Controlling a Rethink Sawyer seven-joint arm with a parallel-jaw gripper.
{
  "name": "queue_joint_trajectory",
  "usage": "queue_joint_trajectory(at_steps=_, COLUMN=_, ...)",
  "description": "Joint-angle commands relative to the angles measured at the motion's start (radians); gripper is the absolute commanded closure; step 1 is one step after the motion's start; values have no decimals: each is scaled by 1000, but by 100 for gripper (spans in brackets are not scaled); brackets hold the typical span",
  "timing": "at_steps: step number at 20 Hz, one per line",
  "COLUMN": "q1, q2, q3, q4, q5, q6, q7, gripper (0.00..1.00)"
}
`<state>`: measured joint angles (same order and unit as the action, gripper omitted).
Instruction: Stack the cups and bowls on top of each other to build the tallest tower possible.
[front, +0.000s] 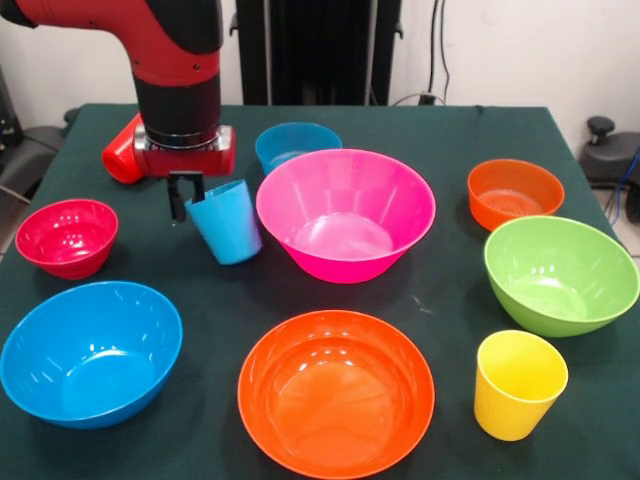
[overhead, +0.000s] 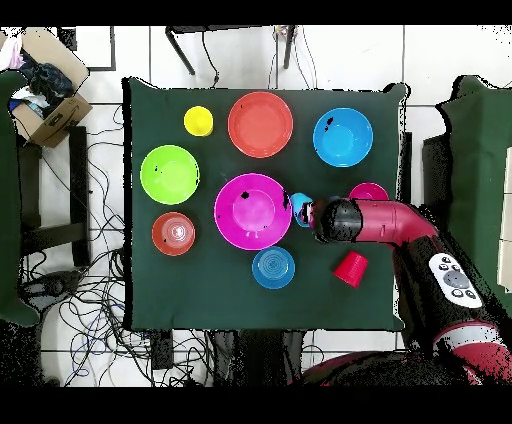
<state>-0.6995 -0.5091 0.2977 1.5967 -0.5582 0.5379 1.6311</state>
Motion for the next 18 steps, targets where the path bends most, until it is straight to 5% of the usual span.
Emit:
queue_joint_trajectory(at_steps=1, q1=17, q2=-44, q3=81, q4=65, q5=4, q6=13, q7=-38, gripper=100)
queue_joint_trajectory(at_steps=6, q1=23, q2=-131, q3=76, q4=93, q5=35, q6=92, q7=-50, gripper=100)
queue_joint_trajectory(at_steps=18, q1=21, q2=-190, q3=84, q4=104, q5=74, q6=174, q7=-69, gripper=100)
